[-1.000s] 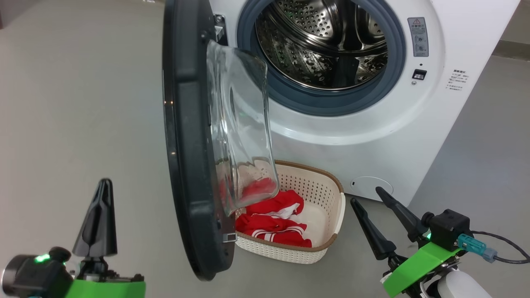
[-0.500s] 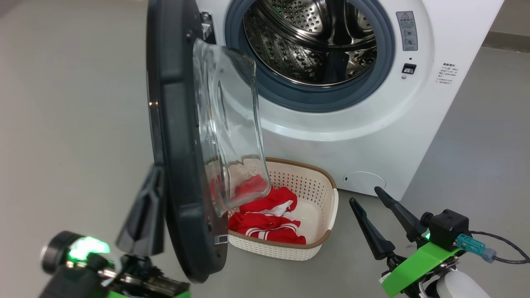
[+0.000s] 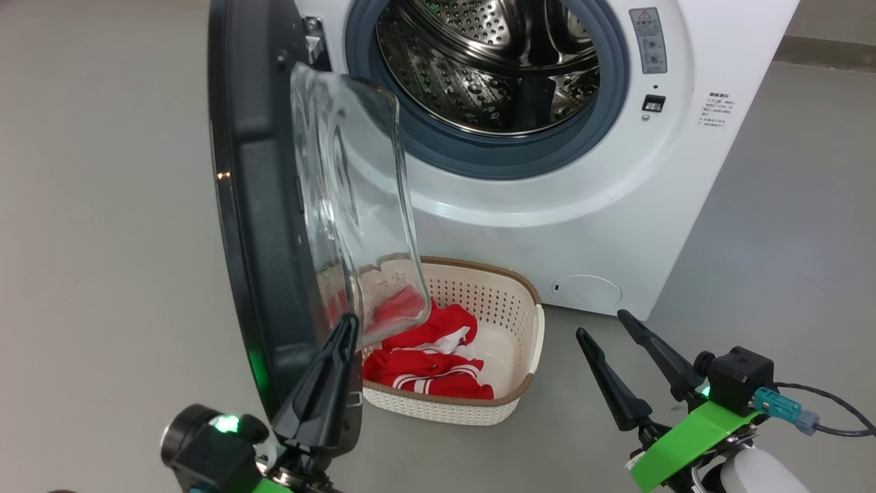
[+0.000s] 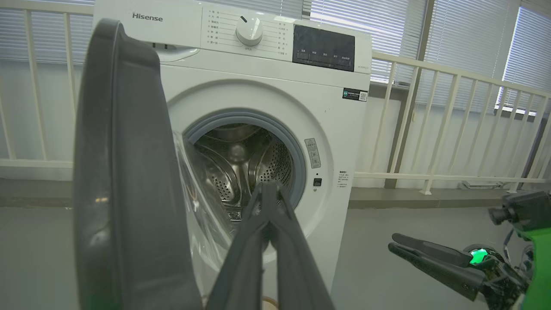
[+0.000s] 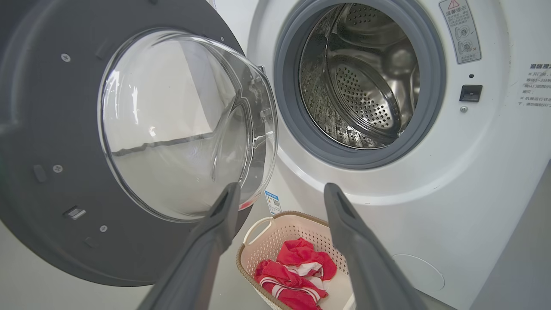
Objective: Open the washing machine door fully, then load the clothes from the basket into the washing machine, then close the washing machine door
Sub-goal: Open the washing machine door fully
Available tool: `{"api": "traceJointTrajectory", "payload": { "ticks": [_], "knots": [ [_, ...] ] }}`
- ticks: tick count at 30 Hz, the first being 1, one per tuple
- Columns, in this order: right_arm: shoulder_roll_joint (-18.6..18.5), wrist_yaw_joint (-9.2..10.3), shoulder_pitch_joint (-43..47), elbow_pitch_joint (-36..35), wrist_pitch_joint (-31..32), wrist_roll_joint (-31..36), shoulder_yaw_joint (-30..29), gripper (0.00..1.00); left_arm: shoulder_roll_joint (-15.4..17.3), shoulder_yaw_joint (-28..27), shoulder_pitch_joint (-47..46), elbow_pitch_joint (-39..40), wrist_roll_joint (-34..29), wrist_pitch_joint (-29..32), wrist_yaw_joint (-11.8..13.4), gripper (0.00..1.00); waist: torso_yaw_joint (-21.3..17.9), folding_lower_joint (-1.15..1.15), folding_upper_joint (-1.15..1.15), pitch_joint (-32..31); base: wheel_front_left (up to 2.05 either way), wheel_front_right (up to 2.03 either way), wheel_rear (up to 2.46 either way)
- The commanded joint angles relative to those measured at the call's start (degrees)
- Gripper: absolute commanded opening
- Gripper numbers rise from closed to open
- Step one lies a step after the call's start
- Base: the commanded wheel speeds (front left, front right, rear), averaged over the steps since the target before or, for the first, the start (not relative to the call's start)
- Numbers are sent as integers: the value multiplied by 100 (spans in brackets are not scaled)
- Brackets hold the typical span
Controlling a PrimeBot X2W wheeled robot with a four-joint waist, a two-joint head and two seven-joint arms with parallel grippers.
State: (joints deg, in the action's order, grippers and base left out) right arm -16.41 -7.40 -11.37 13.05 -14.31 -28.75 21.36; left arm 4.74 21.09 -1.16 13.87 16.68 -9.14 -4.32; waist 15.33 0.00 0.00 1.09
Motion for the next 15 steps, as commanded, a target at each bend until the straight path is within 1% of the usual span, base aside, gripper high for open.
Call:
{"api": "traceJointTrajectory", "payload": {
  "ticks": [1,8,15],
  "knots": [
    [-36,-9,-83,-134,-69,-20,84,100,-2,-159,-90,84,30,12,5,0,-10,0,0,9,0,0,0],
    [-14,-9,-93,-121,-69,-38,66,100,-27,-107,-61,-423,245,44,-17,0,-18,0,0,14,0,0,0],
    [-4,-9,-82,-114,-69,-47,59,100,-30,-197,-77,-783,371,64,54,0,19,0,0,10,0,0,0]
  ]
}}
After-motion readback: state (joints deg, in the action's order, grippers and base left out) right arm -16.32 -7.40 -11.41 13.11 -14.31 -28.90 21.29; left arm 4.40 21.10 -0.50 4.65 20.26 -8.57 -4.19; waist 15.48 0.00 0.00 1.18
